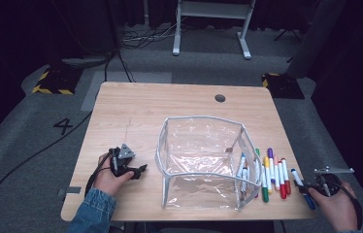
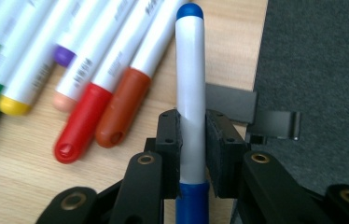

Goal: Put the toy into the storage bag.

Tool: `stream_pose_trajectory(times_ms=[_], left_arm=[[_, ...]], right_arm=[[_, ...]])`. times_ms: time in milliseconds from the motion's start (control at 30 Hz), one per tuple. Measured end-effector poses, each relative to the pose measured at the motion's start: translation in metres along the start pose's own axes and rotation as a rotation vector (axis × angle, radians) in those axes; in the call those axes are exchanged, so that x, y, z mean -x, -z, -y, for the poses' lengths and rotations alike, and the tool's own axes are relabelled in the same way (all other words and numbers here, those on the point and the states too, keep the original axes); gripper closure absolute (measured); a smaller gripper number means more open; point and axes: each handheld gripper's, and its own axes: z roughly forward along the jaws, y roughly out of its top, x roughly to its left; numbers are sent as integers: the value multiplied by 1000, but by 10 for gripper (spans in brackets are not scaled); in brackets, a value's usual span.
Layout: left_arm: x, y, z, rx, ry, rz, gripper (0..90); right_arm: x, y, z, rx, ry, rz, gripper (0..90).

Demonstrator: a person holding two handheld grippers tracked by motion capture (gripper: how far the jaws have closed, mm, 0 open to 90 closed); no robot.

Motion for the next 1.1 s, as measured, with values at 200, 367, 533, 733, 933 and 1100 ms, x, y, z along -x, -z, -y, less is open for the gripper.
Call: stream_pose_trajectory(times_ms=[200, 367, 533, 733, 933, 1100], left_arm=[[0, 0, 0, -2, -6, 2, 248], [1, 1, 1, -1, 7, 3, 245], [2, 0, 0, -3, -2, -3, 228], [2, 0, 0, -4, -3, -4, 227], [2, 0, 0, -5, -1, -3, 227], [3, 0, 1, -5, 10, -7, 228]], right_arm=[[-5, 21, -13, 86, 34, -30, 768], [-10, 36, -27, 136, 70, -44, 768], [-19, 55, -47, 178, 118, -78, 768], [-31, 73, -68, 205, 176, -99, 768], [-50, 91, -98, 244, 253, -142, 768], [-73, 100, -122, 264, 322, -194, 768]])
